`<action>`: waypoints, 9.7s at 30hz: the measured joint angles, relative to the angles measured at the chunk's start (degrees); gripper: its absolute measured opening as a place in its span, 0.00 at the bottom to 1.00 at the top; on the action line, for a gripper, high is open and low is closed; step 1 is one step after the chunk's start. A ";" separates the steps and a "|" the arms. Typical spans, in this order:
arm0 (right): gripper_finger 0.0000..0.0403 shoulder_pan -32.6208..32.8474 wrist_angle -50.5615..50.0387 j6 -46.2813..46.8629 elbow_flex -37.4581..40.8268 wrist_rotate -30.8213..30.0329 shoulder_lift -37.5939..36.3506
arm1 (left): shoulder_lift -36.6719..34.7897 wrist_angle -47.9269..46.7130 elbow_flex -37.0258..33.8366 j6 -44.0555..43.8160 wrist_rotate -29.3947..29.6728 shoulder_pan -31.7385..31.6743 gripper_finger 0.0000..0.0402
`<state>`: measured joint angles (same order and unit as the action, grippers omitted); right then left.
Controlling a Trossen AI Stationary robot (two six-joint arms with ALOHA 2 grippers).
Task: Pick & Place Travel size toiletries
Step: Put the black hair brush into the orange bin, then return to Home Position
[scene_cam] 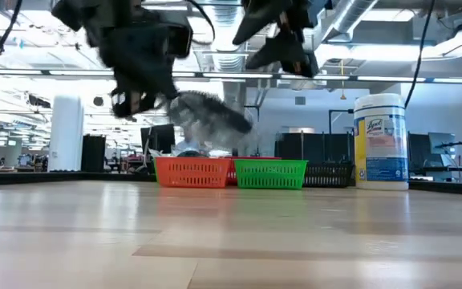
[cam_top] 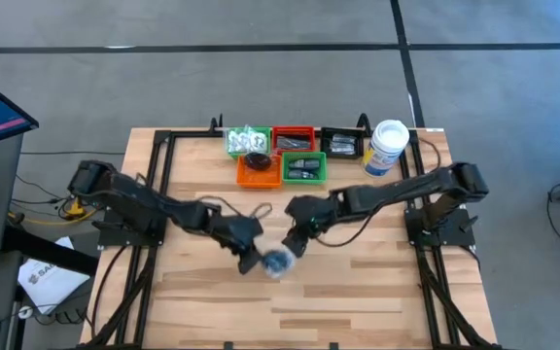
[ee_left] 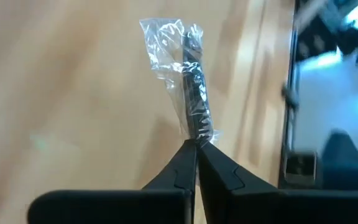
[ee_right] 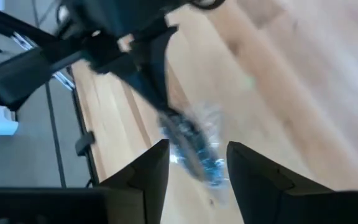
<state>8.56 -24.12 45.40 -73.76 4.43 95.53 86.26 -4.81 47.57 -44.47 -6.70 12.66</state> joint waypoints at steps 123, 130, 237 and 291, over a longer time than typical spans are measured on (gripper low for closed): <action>0.18 -31.94 -3.33 -28.52 -0.10 12.48 -15.61 | -17.63 -9.40 0.31 35.15 4.24 -48.10 0.01; 0.02 -31.07 -4.38 -30.83 -0.11 7.47 -17.24 | -19.65 -8.98 0.31 35.16 4.18 -48.08 0.00; 0.00 -13.15 12.55 -6.79 69.05 -19.52 -93.29 | -19.54 -0.77 0.26 35.02 2.38 -47.61 0.00; 0.00 -13.18 12.59 -6.81 69.10 -19.50 -93.29 | -66.08 8.70 -23.57 29.41 8.18 -15.56 0.00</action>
<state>-4.62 -11.53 38.59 -4.67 -15.07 2.24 20.18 3.89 24.01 -15.07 1.48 -2.90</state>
